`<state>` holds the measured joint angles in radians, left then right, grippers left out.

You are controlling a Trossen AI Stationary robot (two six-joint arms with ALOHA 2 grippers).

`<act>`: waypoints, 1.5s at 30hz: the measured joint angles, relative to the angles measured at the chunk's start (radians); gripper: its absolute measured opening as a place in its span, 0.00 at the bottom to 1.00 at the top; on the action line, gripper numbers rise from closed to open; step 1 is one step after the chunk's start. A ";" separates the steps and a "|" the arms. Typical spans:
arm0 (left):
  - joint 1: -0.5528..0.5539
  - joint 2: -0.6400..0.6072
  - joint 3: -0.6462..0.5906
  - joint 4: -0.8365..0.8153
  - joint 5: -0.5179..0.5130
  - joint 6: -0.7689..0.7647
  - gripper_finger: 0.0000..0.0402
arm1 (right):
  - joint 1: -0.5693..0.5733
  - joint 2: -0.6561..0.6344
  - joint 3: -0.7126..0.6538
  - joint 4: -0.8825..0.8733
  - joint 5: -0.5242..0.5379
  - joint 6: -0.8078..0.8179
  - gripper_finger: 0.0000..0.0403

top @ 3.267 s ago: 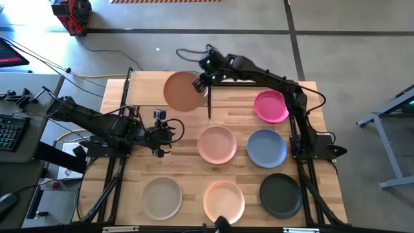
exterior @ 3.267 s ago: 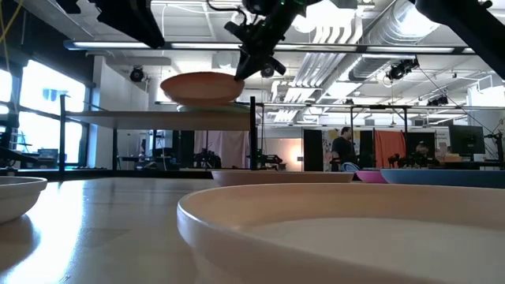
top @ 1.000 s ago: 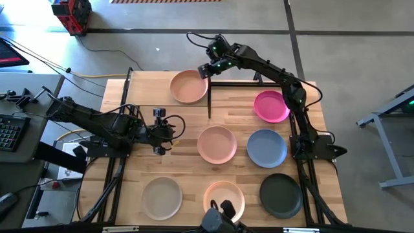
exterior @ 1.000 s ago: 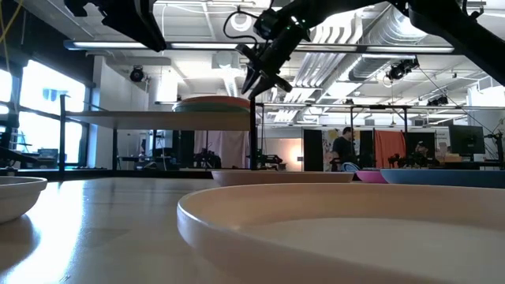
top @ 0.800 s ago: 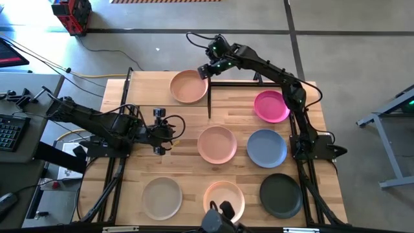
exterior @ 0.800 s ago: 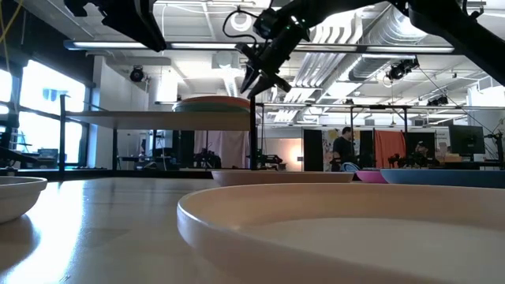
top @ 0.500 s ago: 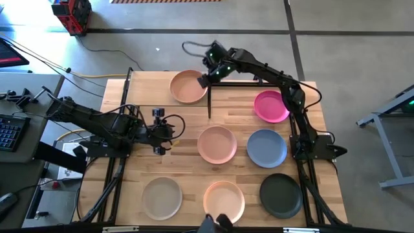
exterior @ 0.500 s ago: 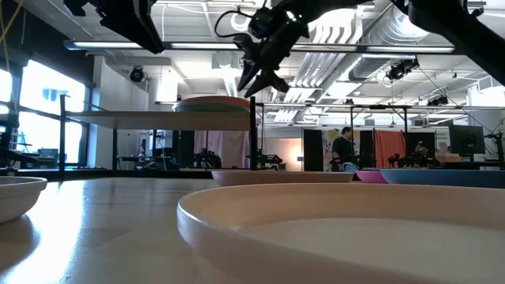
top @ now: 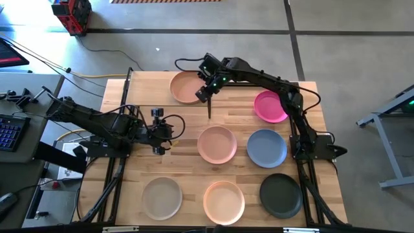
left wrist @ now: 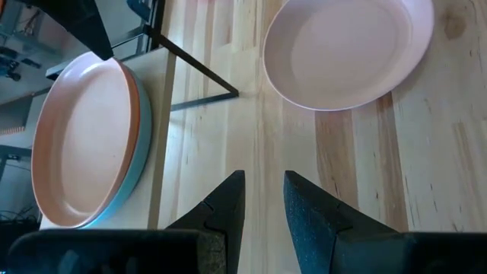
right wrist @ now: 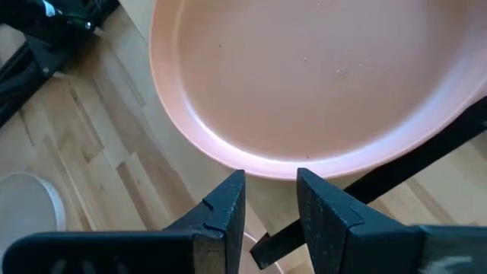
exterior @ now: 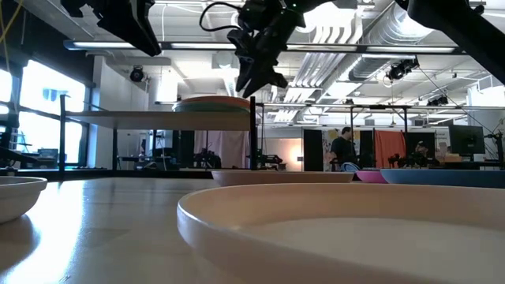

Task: Place and stack plates onto a shelf
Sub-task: Stack the brown plate on top of the blue plate on the shelf, then stack the gray plate on top of the brown plate on the shelf

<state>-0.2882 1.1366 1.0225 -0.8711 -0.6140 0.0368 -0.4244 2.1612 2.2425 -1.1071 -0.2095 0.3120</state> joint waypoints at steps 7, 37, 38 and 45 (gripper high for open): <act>0.000 0.000 0.000 0.000 0.000 0.000 0.21 | 0.000 0.008 0.001 0.002 0.000 0.005 0.24; 0.000 0.000 -0.001 -0.159 0.126 -0.284 0.21 | 0.106 -0.037 0.097 -0.344 -0.041 -0.029 0.22; 0.000 0.000 -0.004 -0.156 0.157 -0.303 0.21 | 0.122 -0.037 0.097 -0.362 -0.035 -0.033 0.22; -0.013 0.000 -0.068 -0.152 0.379 -0.377 0.21 | 0.231 -0.039 0.097 -0.388 -0.019 -0.051 0.22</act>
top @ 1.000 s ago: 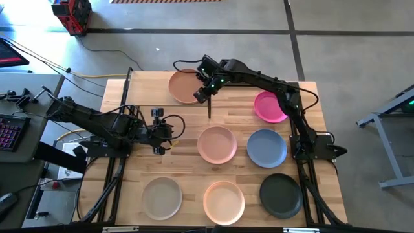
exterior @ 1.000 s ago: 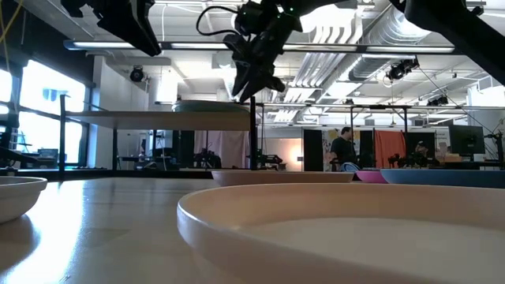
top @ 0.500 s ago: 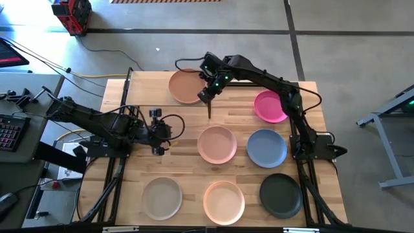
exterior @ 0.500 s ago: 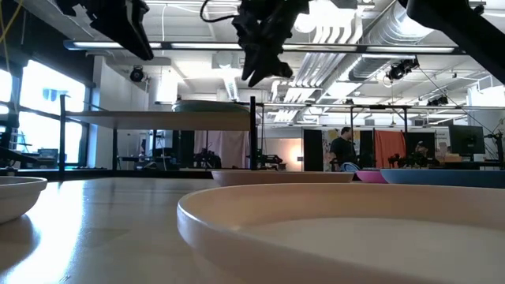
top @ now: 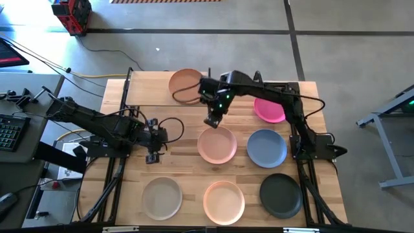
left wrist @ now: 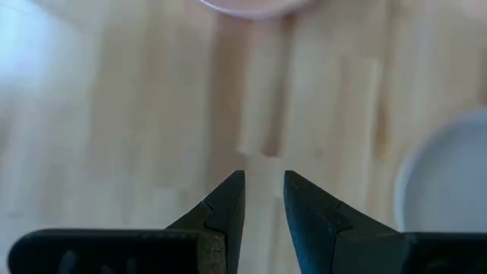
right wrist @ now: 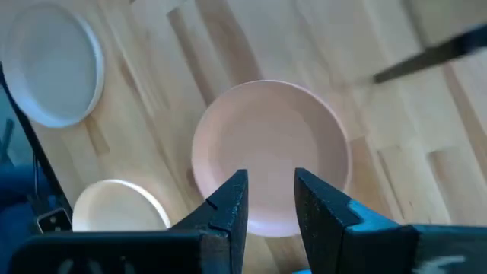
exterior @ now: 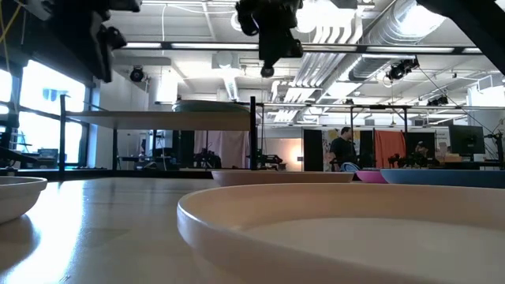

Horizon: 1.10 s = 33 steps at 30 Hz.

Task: Place and stack plates onto a shelf
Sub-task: Stack the gray plate on top of the brown plate on the shelf

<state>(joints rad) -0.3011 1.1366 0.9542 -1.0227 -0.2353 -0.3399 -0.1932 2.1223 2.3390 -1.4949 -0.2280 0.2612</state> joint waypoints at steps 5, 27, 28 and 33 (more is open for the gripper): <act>-0.054 0.000 -0.064 0.048 0.077 -0.014 0.21 | 0.063 0.000 0.000 0.026 0.036 0.009 0.22; -0.361 0.062 -0.190 0.325 0.157 -0.343 0.21 | 0.130 0.000 -0.001 0.055 0.080 -0.009 0.22; -0.367 0.074 -0.190 0.330 0.156 -0.355 0.21 | 0.131 0.000 -0.001 0.055 0.080 -0.010 0.22; -0.382 0.151 -0.190 0.341 0.155 -0.386 0.21 | 0.130 0.000 -0.001 0.055 0.080 -0.032 0.22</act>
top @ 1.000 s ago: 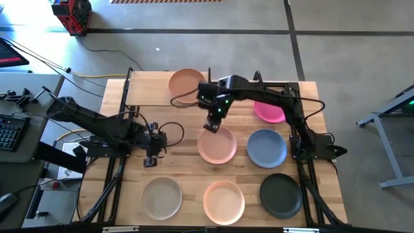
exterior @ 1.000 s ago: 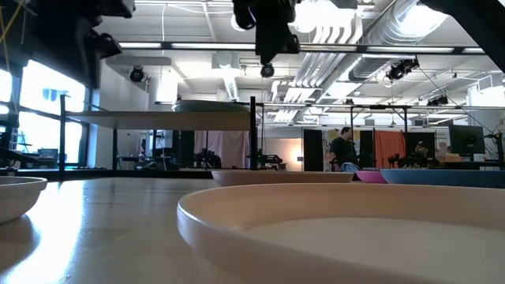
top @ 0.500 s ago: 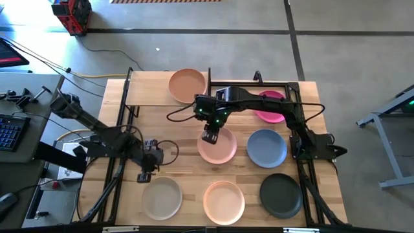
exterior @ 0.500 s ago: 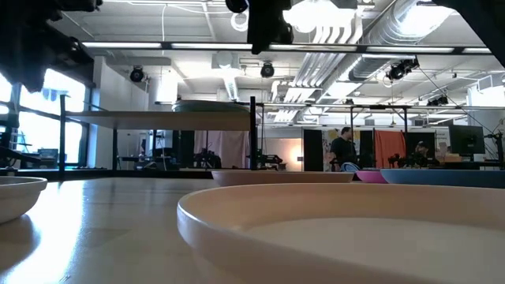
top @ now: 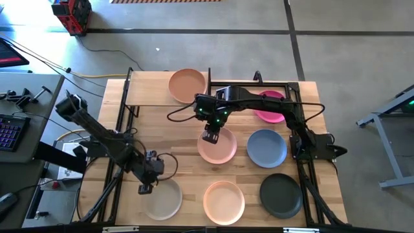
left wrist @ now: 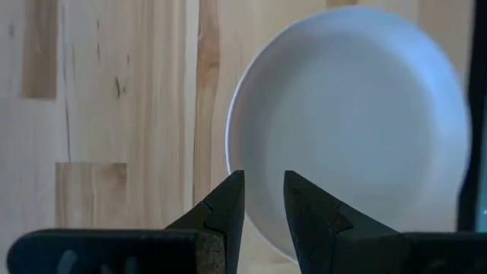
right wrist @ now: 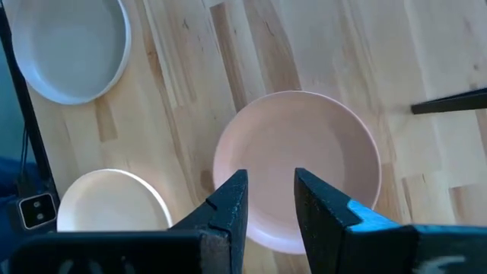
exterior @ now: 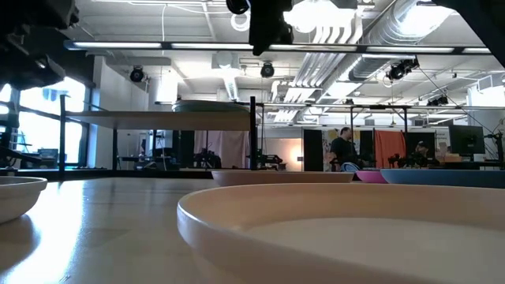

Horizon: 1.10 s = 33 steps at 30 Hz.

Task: Place and stack plates onto a shelf
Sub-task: Stack the gray plate on top of the brown plate on the shelf

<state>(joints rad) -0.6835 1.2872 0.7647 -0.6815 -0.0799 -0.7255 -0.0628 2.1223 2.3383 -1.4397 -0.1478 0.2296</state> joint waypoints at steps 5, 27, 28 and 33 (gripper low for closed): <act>0.000 0.083 0.000 0.006 0.005 -0.048 0.21 | 0.000 0.000 0.000 0.000 0.000 -0.003 0.22; 0.002 0.240 0.001 0.034 0.035 -0.137 0.20 | 0.000 0.000 0.000 0.009 0.000 0.002 0.22; 0.002 0.247 0.001 0.033 0.035 -0.137 0.20 | 0.000 0.000 0.000 0.009 0.000 0.003 0.22; 0.002 0.280 0.004 0.040 0.047 -0.137 0.13 | 0.000 0.000 0.000 0.009 0.000 0.005 0.22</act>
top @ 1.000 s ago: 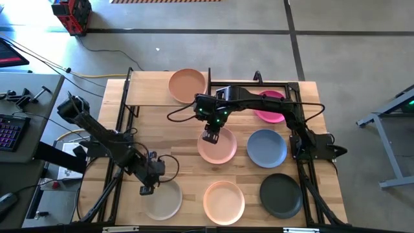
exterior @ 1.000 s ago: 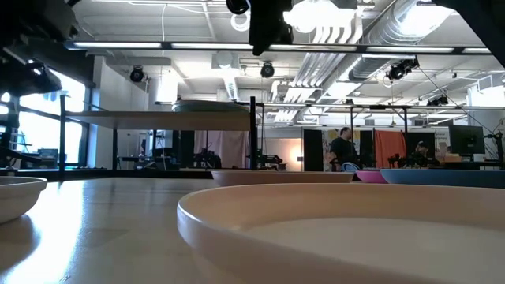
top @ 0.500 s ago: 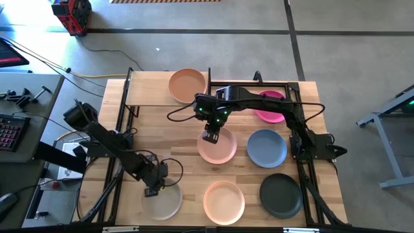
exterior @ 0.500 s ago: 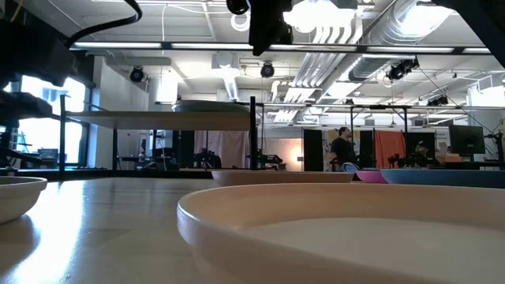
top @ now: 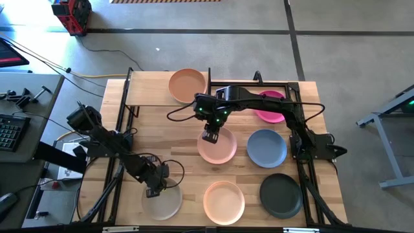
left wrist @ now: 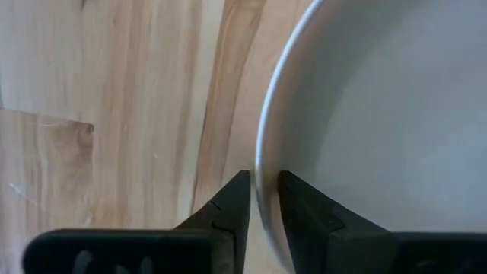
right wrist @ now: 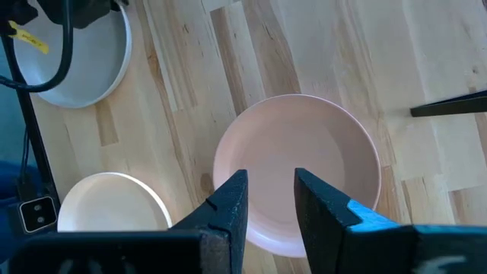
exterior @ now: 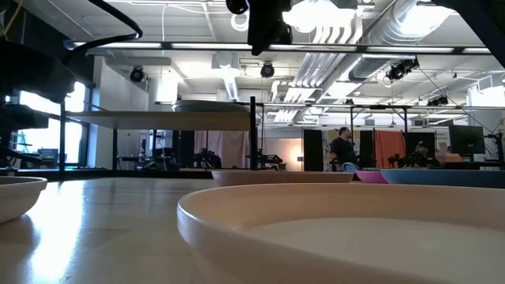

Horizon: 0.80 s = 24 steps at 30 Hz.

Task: Place and stack plates onto a shelf
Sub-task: Stack the gray plate on top of the brown plate on the shelf

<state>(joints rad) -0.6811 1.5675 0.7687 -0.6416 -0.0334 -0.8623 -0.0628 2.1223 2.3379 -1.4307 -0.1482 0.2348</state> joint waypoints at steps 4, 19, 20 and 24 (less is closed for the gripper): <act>0.000 -0.007 0.000 -0.004 0.002 -0.001 0.05 | 0.000 0.000 0.000 0.000 0.000 0.000 0.22; 0.062 -0.189 0.054 -0.349 -0.103 0.000 0.00 | 0.000 0.000 0.000 0.026 0.000 -0.008 0.22; 0.075 -0.209 0.065 -0.383 -0.125 -0.006 0.00 | -0.001 0.000 0.000 0.033 0.000 -0.008 0.22; 0.138 -0.285 0.120 -0.523 -0.222 -0.046 0.00 | -0.007 0.000 0.000 0.072 0.000 -0.008 0.22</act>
<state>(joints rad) -0.5434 1.2830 0.8888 -1.1642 -0.2555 -0.9082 -0.0697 2.1223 2.3379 -1.3587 -0.1482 0.2268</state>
